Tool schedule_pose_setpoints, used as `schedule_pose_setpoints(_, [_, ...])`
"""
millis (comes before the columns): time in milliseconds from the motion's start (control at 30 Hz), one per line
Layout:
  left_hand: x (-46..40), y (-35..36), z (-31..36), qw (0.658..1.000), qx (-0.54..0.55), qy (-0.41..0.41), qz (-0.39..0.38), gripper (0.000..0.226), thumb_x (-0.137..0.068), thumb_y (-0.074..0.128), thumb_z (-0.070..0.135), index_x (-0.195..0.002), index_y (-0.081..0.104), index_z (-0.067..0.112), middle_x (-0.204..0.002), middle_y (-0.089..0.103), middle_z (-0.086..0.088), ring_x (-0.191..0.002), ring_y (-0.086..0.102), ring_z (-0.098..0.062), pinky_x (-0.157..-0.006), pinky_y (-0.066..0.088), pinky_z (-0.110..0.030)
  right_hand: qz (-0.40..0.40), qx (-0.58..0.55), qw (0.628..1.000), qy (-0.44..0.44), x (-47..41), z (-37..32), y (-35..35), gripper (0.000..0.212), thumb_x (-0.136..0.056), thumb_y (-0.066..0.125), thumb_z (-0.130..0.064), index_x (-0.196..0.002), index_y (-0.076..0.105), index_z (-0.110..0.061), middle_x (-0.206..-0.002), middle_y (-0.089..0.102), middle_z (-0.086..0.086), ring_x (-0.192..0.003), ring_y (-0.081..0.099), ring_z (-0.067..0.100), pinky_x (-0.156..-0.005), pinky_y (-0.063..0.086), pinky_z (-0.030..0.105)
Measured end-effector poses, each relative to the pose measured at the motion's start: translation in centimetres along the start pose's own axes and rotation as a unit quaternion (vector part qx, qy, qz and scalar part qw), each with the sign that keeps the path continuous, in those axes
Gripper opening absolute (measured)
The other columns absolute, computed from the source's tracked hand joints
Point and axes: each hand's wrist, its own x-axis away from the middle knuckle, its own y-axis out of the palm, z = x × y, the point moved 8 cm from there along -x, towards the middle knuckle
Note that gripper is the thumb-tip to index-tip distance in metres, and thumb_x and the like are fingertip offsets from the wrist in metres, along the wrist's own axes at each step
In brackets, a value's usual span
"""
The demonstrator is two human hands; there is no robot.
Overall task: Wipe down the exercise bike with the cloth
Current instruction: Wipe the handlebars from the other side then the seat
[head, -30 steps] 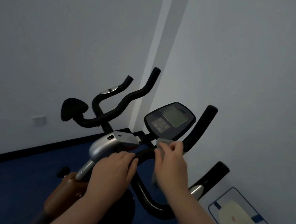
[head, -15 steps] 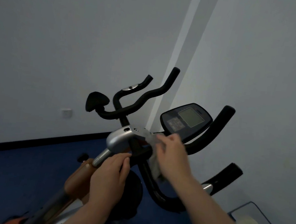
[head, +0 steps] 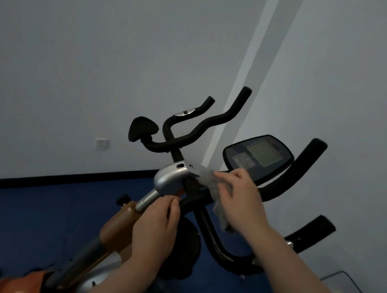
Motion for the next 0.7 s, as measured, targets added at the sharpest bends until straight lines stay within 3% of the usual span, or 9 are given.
schedule_pose_setpoints(100, [-0.2,0.2,-0.7,0.999,0.041,-0.016,-0.006,0.022,-0.092,0.033,0.046,-0.090,0.056,0.043,-0.077,0.059,0.024,-0.085,0.052,0.016,-0.059,0.035,-0.014,0.010,0.055,0.996,-0.070,-2.2,-1.2,-1.1,0.025,-0.097,0.052,-0.025,-0.115,0.067,-0.030,-0.108,0.050,-0.015,-0.089,0.051,0.003,-0.073,0.042,0.019])
schedule_pose_setpoints(267, [-0.2,0.6,-1.6,0.996,0.083,-0.030,-0.030,0.020,-0.090,0.037,0.049,-0.089,0.056,0.045,-0.082,0.062,0.024,-0.087,0.056,0.012,-0.063,0.039,-0.014,-0.128,0.208,0.960,-0.140,-4.5,-4.2,5.2,0.026,-0.097,0.048,-0.026,-0.112,0.067,-0.037,-0.112,0.062,-0.011,-0.107,0.047,0.015,-0.091,0.035,0.034])
schedule_pose_setpoints(467, [-0.1,0.7,-2.0,0.993,0.101,-0.025,-0.049,0.020,-0.088,0.038,0.051,-0.094,0.056,0.044,-0.091,0.062,0.023,-0.085,0.056,0.008,-0.067,0.043,-0.014,-0.305,0.139,0.940,-0.060,-4.2,-2.1,6.3,0.013,-0.088,0.063,-0.035,-0.095,0.070,-0.042,-0.105,0.063,-0.015,-0.100,0.057,0.009,-0.084,0.045,0.031])
schedule_pose_setpoints(633, [-0.4,0.8,-2.0,0.992,0.118,-0.016,-0.047,0.023,-0.089,0.039,0.050,-0.098,0.058,0.040,-0.096,0.060,0.023,-0.087,0.057,0.003,-0.070,0.049,-0.023,-0.260,0.157,0.952,-0.034,-5.6,-2.4,7.0,0.015,-0.089,0.062,-0.032,-0.098,0.070,-0.039,-0.109,0.067,-0.007,-0.099,0.060,0.014,-0.084,0.048,0.032])
schedule_pose_setpoints(700, [-0.4,0.7,-1.9,0.992,0.119,-0.007,-0.047,0.022,-0.090,0.040,0.048,-0.098,0.059,0.039,-0.094,0.059,0.023,-0.088,0.056,0.003,-0.069,0.048,-0.023,-0.277,0.159,0.946,-0.048,-5.1,-2.7,7.0,0.016,-0.091,0.060,-0.031,-0.102,0.070,-0.037,-0.113,0.064,-0.010,-0.103,0.057,0.014,-0.088,0.046,0.033])
